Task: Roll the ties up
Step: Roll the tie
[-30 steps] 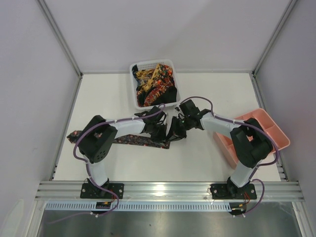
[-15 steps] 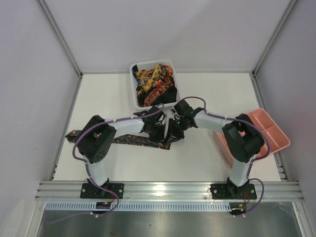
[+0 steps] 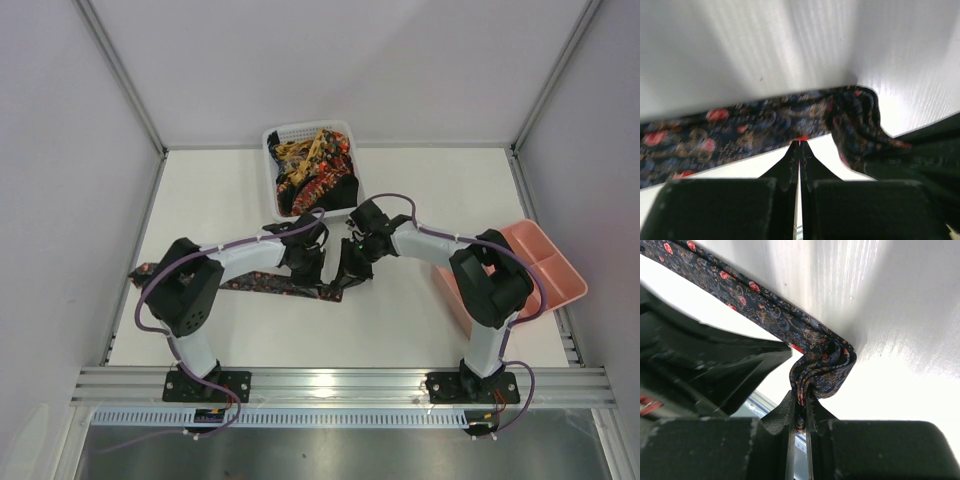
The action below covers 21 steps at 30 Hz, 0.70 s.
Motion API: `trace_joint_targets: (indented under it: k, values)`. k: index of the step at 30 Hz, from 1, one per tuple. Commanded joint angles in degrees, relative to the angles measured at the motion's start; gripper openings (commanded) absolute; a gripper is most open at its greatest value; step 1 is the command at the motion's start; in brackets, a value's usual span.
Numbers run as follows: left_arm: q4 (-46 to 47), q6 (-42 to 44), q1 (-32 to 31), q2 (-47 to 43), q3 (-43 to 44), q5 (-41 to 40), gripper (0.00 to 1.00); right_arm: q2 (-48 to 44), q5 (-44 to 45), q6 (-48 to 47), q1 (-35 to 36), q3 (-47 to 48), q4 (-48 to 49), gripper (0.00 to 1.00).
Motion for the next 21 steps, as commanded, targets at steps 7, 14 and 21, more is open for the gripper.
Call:
trace_joint_targets:
  k: [7, 14, 21]
  values:
    - [-1.79, 0.11, 0.92, -6.64, 0.21, -5.51, 0.01, 4.25, 2.31, -0.99, 1.83, 6.73, -4.06, 0.0]
    - [-0.03, 0.37, 1.89, -4.97, -1.55, -7.79, 0.01, 9.26, 5.21, -0.82, 3.41, 12.97, -8.64, 0.07]
    - [1.2, 0.2, 3.38, -7.77, -4.71, -7.26, 0.01, 12.34, 4.6, -0.03, 4.82, 16.32, -9.17, 0.29]
